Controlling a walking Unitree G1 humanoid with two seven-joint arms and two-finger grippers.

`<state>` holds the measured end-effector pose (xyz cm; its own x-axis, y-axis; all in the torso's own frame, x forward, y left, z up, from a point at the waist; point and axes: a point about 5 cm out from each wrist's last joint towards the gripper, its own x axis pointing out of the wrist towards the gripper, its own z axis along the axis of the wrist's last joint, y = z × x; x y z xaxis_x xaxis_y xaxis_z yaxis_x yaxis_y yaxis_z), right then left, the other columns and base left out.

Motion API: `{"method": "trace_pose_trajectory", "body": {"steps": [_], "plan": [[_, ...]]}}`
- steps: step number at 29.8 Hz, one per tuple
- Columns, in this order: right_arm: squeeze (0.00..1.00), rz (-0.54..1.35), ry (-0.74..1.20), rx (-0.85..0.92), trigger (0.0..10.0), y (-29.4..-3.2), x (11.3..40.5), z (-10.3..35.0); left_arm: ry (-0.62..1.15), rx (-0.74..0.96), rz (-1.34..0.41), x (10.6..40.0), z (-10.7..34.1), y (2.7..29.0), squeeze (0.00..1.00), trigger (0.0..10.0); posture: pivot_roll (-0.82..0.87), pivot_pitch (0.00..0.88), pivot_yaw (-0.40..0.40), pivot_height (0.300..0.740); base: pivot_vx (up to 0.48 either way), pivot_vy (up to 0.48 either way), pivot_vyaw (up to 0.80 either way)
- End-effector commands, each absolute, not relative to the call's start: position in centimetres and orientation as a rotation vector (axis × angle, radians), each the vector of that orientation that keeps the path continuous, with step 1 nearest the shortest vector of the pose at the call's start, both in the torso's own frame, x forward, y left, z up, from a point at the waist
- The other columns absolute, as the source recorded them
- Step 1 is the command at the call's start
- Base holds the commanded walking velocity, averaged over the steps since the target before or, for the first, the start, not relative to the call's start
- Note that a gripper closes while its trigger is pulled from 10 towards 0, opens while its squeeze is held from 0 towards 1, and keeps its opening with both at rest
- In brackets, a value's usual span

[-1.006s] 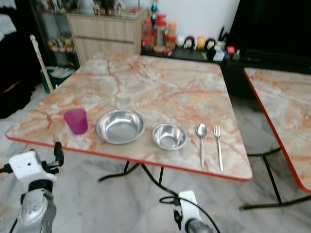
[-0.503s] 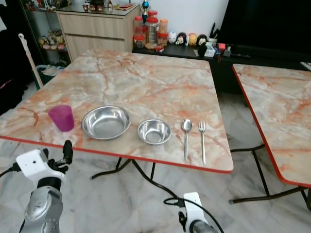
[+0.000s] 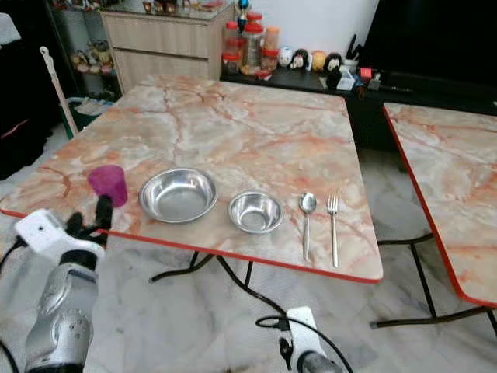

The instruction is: Setting the table

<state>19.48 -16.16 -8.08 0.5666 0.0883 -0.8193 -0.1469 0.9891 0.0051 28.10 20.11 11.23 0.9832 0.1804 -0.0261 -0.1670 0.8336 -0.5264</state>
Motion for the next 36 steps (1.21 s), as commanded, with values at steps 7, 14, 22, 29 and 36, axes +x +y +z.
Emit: {"method": "trace_pose_trajectory", "body": {"steps": [7, 14, 22, 29, 36], "plan": [[0.00, 0.146, 0.962, -0.078, 10.0, -16.1, 19.6, -8.0, 0.137, -0.596, 0.077, 28.7, 9.5, 17.3, 0.00, 10.0, 0.15, 0.000, -0.058, 0.740, 0.000, 0.000, 0.00], [0.00, 0.144, 0.964, -0.073, 10.0, -16.0, 19.5, -8.1, 0.165, -0.619, 0.068, 29.7, 9.7, 16.7, 0.00, 10.0, 0.14, 0.000, -0.051, 0.740, 0.000, 0.000, 0.00], [0.00, 0.132, 0.957, -0.062, 10.0, -16.1, 19.7, -8.0, 0.174, -0.556, 0.075, 31.3, 10.2, 16.6, 0.00, 10.0, 0.14, 0.000, -0.058, 0.740, 0.000, 0.000, 0.00], [0.00, 0.129, 0.957, -0.059, 10.0, -16.1, 19.7, -8.0, 0.208, -0.490, 0.097, 32.5, 10.2, 16.2, 0.00, 10.0, 0.12, 0.000, -0.056, 0.740, 0.000, 0.000, 0.00], [0.00, 0.115, 0.954, -0.051, 10.0, -16.4, 19.7, -8.0, 0.196, -0.462, 0.129, 34.3, 11.2, 15.2, 0.00, 10.0, 0.11, 0.000, -0.057, 0.740, 0.000, 0.000, 0.00]]}}
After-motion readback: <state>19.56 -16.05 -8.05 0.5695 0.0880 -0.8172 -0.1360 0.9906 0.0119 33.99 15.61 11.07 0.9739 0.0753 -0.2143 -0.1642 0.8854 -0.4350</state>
